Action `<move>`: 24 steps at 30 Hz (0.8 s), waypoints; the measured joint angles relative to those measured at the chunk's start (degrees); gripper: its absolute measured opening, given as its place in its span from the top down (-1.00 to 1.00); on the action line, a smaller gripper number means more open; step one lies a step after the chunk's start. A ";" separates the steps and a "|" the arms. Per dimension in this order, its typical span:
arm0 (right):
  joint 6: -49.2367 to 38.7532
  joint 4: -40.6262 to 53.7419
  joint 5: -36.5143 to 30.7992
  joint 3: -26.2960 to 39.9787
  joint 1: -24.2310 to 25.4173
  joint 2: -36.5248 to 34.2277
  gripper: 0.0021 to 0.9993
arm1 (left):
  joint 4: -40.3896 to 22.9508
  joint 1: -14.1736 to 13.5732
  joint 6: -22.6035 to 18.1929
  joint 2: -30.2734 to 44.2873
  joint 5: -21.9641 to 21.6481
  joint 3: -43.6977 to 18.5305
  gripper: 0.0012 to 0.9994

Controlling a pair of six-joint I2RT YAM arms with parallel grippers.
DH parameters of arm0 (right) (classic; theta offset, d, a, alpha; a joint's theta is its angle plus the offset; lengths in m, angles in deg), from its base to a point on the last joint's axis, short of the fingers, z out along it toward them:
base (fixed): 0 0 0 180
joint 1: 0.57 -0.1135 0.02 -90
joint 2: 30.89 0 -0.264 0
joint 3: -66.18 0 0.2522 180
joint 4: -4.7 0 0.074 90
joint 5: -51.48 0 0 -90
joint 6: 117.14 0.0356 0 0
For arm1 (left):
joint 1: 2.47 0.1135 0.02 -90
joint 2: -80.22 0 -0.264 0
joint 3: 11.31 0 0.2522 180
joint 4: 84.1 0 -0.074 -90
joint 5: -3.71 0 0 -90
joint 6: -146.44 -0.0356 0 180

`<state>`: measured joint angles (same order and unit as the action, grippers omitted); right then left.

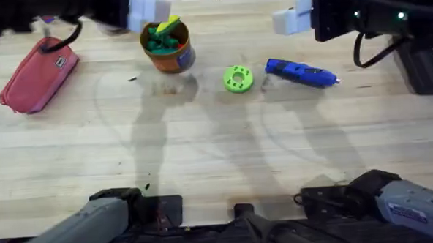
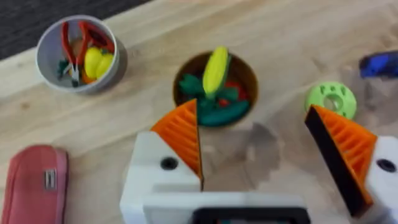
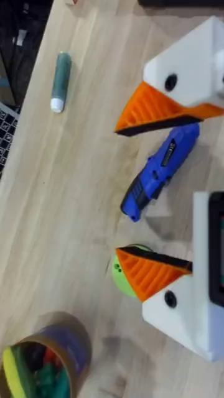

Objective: Pick up the gripper from the table and insert it into the empty holder that is missing its gripper. Then pick up a screw, insert it into the mounting hole, and use the screwdriver to tighten it. Finally, clean up the table by picking up the vegetable and placing it into the bucket.

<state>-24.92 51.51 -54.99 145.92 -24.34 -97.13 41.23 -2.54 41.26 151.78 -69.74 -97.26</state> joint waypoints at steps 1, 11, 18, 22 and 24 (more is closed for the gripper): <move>0.00 0.58 0.00 0.00 -0.02 0.00 -0.99 | -2.47 0.00 0.00 -1.80 -0.26 0.00 -0.97; 4.09 11.13 0.02 0.00 -0.02 2.27 -0.99 | -25.71 0.00 0.00 -11.36 -3.71 0.00 -0.97; 6.52 19.93 2.63 0.00 0.00 8.25 -0.99 | -29.51 0.00 0.00 -12.59 -4.37 0.00 -0.97; 6.84 22.81 4.44 0.00 -0.02 9.17 -0.99 | -29.51 0.00 0.00 -12.59 -4.38 0.00 -0.97; 6.86 23.04 4.94 0.00 -0.02 9.11 -0.99 | -29.51 0.00 0.00 -12.59 -4.39 0.00 -0.97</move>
<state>-18.06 74.56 -50.05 145.92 -24.36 -88.01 11.72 -2.54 41.26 139.20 -74.13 -97.26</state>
